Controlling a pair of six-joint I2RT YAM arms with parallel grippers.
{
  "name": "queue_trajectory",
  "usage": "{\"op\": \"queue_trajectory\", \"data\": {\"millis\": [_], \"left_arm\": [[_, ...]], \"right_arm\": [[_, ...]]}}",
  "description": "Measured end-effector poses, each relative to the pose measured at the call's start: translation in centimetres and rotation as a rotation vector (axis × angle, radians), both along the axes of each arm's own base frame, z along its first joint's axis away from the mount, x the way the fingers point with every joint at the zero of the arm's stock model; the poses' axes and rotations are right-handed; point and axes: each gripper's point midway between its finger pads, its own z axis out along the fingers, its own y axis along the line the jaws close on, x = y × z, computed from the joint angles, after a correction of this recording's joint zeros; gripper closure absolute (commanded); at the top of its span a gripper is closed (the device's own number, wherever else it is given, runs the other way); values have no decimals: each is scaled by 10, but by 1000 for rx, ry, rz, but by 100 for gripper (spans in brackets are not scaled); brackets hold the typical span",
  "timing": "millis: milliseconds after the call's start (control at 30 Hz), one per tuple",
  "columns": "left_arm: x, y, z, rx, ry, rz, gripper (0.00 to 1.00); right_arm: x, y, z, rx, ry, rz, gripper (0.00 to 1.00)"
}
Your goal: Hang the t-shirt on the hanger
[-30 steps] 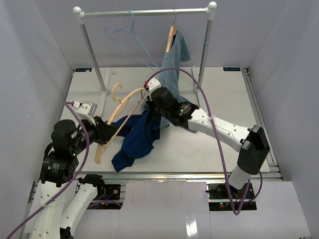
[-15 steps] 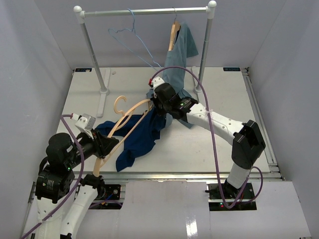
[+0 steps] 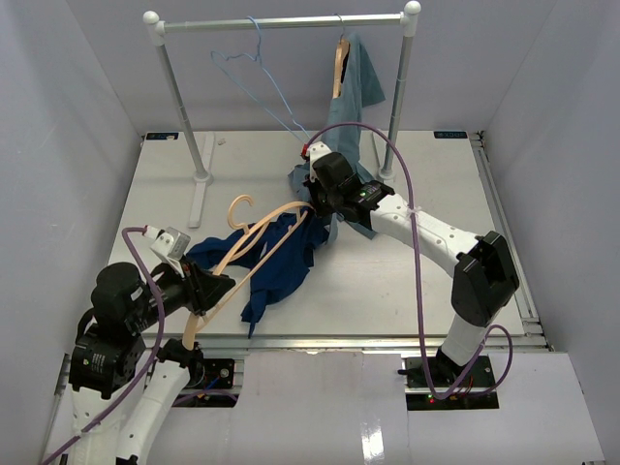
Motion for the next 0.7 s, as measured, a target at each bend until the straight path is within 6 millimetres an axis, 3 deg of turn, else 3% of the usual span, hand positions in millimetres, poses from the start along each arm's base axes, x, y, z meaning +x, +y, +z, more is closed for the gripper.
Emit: {"op": "queue_trajectory", "data": {"millis": [467, 700], "left_arm": [[9, 7, -6, 20, -1, 56, 100], [16, 2, -23, 25, 47, 37, 100]], "right_arm": [[-2, 1, 6, 26, 3, 4, 92], [-4, 2, 12, 43, 1, 7, 92]]}}
